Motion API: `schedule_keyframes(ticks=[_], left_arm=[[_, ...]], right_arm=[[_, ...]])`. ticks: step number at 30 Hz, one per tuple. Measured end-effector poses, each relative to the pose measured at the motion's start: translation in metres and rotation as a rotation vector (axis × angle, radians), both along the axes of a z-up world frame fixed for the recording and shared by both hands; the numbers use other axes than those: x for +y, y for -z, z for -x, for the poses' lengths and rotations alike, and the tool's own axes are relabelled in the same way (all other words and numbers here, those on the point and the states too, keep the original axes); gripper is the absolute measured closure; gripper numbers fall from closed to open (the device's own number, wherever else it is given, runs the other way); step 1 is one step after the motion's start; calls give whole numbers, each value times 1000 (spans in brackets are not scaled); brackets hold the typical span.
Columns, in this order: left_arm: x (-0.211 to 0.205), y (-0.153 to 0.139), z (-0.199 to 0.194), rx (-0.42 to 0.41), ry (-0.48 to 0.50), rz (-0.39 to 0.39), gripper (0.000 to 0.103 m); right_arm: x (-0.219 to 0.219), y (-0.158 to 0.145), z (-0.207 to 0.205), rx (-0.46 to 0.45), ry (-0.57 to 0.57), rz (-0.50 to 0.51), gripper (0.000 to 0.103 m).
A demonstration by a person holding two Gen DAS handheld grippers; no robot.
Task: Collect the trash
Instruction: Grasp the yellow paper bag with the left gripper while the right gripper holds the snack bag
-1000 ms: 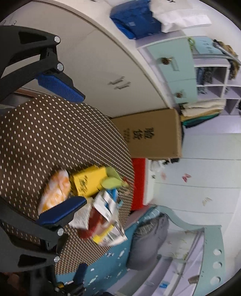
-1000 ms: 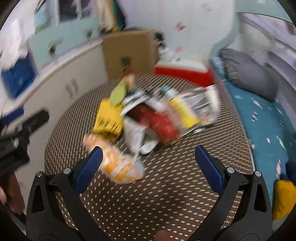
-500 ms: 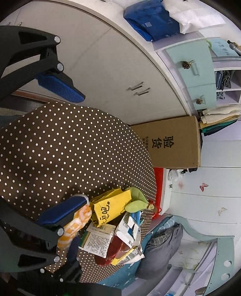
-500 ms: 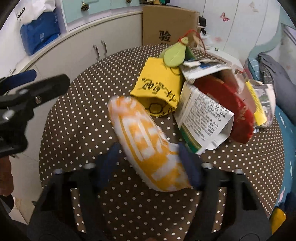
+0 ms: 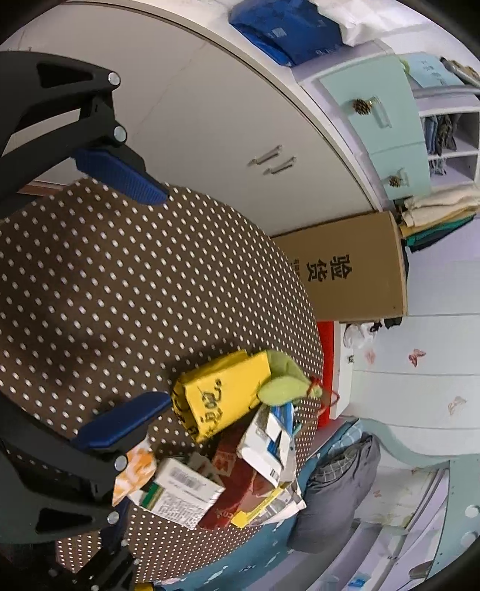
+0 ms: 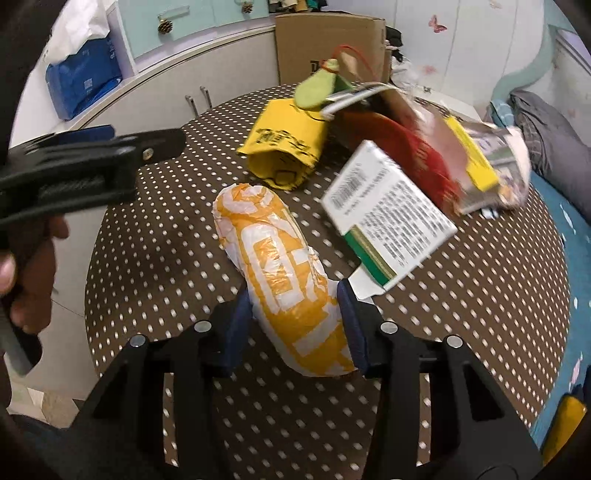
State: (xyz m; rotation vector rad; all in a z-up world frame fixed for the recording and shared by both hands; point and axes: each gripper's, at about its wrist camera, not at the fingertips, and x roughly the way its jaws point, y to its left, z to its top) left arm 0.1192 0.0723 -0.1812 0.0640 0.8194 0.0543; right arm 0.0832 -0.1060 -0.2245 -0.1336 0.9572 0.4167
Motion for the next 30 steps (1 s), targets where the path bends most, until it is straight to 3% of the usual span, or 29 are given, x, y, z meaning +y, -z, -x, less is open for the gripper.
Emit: schedule_keyframes(ticks=[11,16,17,18,19,22,30], left_arm=[[-52,16,-55,41,78,-11,4],[-59,37,-82,104,96,46,5],[-60,40,-85,112,101,55,10],[-61,44,-87,123,109,65,31],[-61,47,-89,138,121,79,36],[-58,44,-84,113,140,92,44],[-29,42,-59,117,114,121,47]], right_arm=[[-41,0,10,11,86,-59,59],[-49,-1,10,12,97,-65,58],[-49,-1,10,11,98,-63,56],[-49,-1,10,13,98,-63,55],[-50,0,10,14,97,-62,54],[-45,-1,10,14,91,-59,52],[-41,-3,18,24,50,-93,51]])
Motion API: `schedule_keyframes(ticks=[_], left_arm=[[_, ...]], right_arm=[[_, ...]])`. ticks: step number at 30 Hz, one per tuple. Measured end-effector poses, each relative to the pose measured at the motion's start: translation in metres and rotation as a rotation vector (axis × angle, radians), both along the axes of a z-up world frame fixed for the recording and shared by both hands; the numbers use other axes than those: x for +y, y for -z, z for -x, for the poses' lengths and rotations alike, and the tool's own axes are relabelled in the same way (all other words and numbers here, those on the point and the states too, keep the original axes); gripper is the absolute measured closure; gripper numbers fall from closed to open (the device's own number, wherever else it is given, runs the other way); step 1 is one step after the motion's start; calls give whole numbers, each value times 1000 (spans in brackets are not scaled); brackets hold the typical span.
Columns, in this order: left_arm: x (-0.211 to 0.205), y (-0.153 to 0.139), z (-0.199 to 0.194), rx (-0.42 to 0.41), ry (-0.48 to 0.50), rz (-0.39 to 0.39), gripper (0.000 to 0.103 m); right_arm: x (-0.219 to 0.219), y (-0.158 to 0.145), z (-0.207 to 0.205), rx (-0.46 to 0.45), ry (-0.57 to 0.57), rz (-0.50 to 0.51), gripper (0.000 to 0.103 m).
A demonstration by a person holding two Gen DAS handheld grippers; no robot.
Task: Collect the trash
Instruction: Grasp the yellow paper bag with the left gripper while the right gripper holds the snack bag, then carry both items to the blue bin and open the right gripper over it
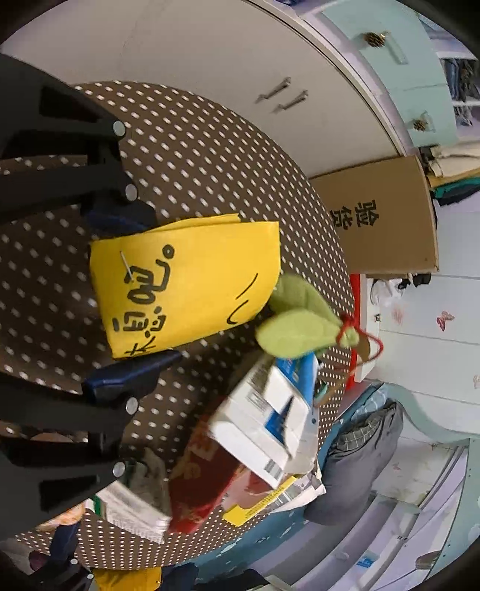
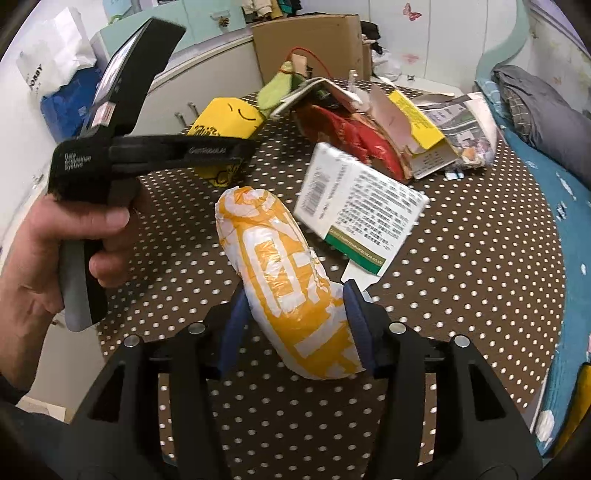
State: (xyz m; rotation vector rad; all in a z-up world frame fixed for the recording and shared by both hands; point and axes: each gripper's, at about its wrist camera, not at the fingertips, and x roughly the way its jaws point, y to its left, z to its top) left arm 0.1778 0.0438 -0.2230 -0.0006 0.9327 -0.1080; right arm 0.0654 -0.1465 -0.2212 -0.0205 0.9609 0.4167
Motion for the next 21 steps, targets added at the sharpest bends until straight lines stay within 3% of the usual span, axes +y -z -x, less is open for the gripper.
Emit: schedule_keyframes(ticks=[7,11,12,21], left_arm=[[20,0,25,1,-23,3,47],[27,-2,37,-5,-32,6,49],[28,-3,39,-8,-35,3,50],[34,-23,52,-55,-50,2,51]], right_arm=[[15,2,5,3,-39,0,51],[24,2,7,-6,-55,2,59],[25,0,8,-13,-56,-4,63],[16,-24,16,-77,-40,-34,65]])
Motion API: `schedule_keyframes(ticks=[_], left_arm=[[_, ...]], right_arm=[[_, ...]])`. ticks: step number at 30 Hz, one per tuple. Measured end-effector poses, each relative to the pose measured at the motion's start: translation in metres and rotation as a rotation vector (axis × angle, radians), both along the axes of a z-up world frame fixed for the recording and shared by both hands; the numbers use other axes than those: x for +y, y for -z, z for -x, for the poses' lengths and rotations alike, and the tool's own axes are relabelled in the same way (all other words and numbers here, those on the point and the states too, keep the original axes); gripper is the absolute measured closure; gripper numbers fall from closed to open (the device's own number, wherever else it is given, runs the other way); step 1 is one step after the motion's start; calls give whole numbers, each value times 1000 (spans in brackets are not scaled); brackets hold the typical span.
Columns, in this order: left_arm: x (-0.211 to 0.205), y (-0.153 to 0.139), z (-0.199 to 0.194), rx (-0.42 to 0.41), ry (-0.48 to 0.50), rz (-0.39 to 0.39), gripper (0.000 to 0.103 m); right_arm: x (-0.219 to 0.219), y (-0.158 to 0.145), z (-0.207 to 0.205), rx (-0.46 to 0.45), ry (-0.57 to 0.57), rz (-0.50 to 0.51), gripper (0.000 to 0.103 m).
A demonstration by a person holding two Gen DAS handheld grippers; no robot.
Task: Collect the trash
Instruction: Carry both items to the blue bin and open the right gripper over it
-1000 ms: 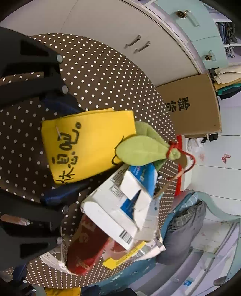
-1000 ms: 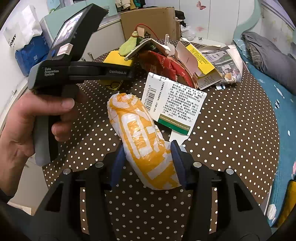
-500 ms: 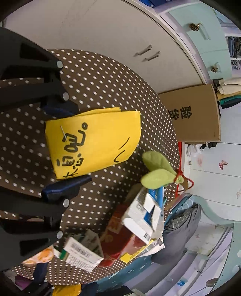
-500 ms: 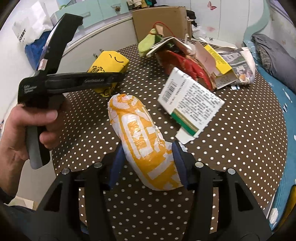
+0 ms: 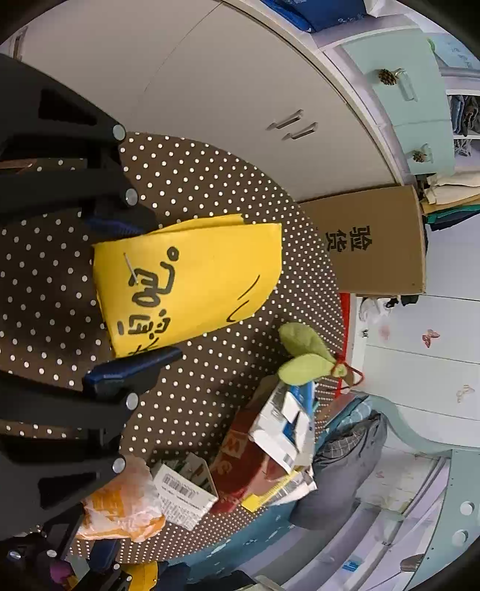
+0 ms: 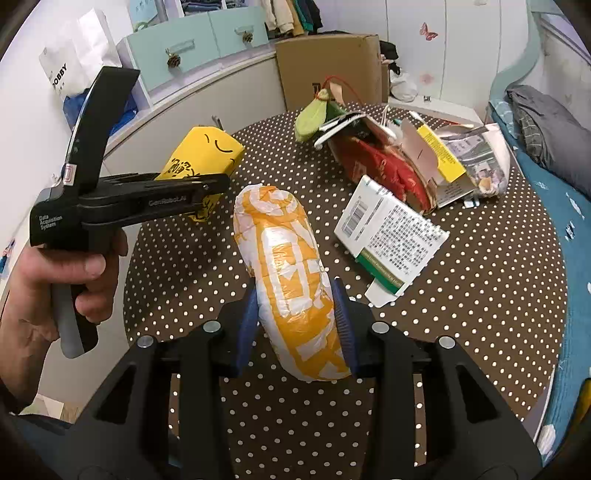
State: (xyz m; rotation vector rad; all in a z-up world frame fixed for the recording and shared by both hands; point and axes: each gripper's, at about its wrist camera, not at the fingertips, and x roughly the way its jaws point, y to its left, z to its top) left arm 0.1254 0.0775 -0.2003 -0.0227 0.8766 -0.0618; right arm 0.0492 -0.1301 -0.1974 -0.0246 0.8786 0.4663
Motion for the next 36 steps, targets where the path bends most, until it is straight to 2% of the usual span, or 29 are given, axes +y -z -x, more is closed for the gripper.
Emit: schedule_keyframes(ticks=[5,12,18,24,28,31,35,36], left_arm=[[-6,-14,7,-32,9,-1,51],[-27,-44,15,-99,42,14,51],[-73,-75,18,-169,117,23,51],[-145,-90,17,-201,245,47,51],[-199,-87,18,-199,342,51,51],[-242,-79,18,-183,423,49,51],[-294,-63,21,-148,515,46,51],[-305,-59,21,-137,533,43,51]], right_arm=[[-10,-12,6,-25,7,-51,65],[-40,-44,8,-96,58,-161,65],[-87,-70,9,-172,148,-219,65],[-154,-79,11,-219,301,-244,65],[-216,-65,18,-210,443,-263,65],[-269,-40,23,-162,552,-304,65],[-333,20,23,-32,690,-318,65],[-351,45,20,19,723,-331,65]])
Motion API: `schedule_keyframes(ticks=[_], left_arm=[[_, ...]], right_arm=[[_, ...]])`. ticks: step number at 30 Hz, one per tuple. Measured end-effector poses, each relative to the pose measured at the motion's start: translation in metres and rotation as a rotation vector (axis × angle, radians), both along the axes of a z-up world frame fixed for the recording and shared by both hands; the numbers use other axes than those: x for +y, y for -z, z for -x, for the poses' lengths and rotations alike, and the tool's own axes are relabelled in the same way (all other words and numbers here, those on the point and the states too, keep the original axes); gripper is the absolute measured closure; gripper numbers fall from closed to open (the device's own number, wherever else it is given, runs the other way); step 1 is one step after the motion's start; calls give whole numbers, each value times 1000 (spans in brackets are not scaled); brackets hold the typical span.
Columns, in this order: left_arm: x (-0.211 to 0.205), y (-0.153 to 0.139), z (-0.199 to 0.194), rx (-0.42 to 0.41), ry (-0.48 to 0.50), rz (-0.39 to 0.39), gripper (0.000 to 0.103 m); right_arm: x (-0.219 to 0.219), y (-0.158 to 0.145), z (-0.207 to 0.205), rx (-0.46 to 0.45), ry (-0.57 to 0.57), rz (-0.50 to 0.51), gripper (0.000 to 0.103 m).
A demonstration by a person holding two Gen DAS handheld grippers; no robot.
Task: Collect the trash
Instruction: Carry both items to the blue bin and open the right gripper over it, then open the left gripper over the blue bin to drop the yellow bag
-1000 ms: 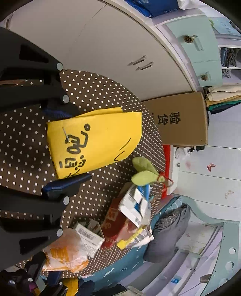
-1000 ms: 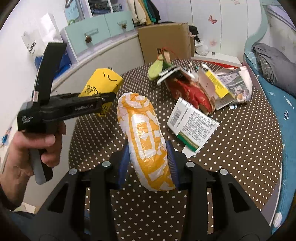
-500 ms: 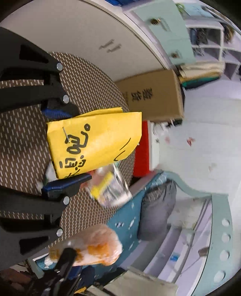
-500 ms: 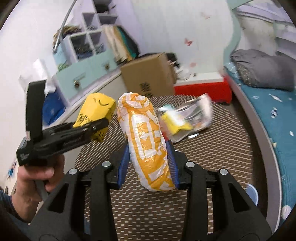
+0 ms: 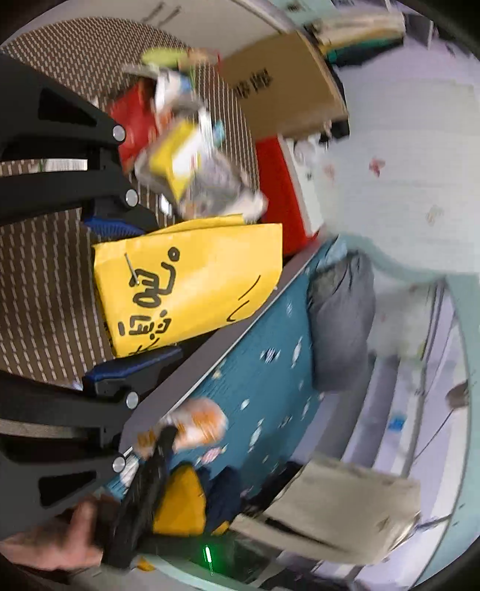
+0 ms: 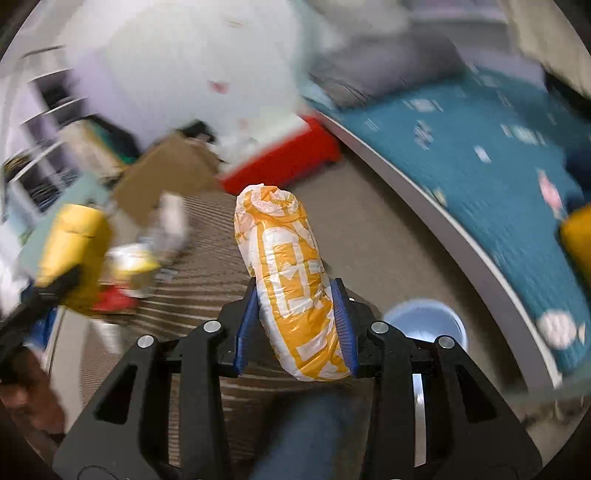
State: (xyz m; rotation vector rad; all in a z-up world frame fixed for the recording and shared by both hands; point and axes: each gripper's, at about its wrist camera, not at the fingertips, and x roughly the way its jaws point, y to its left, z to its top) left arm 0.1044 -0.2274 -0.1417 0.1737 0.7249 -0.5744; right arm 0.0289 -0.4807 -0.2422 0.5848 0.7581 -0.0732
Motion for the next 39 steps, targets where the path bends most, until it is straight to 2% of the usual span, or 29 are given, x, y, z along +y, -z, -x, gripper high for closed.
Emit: schedule_keyframes(ticks=[7,9,12,15,17,21,24,27,30,33,39], left_arm=[[-80,40,-1,67,105,-59,51],[-95,51,-3,90,126,-77,51],[-125,76,-9,144,158,-115,51],[-155,103,-12,194,193,-154,51],[-173,121,-15,230,214,-186,51],[-201,154,-22,300,241,-232,49],[-219,174,-28,348,252,-262,40],[-228,188,-37,364,227,-254,13],[-231,194,-47,416,198,-250,12],[-225,185,-49,425,174,-227,12],[-199,140,-31,315,182,-165,11]], right_arm=[[-63,142,-17,263,108,-128,65],[-74,170,-23,302,122,-163,64],[-94,207,-27,342,161,-206,52],[-110,224,-24,347,214,-275,37],[-118,223,-15,325,251,-287,29],[-131,195,2,262,330,-254,23],[-137,171,23,197,384,-234,19],[-140,144,37,146,415,-203,17],[-139,122,41,112,421,-174,15],[-130,108,44,111,414,-125,8],[-109,76,51,102,409,-20,6]])
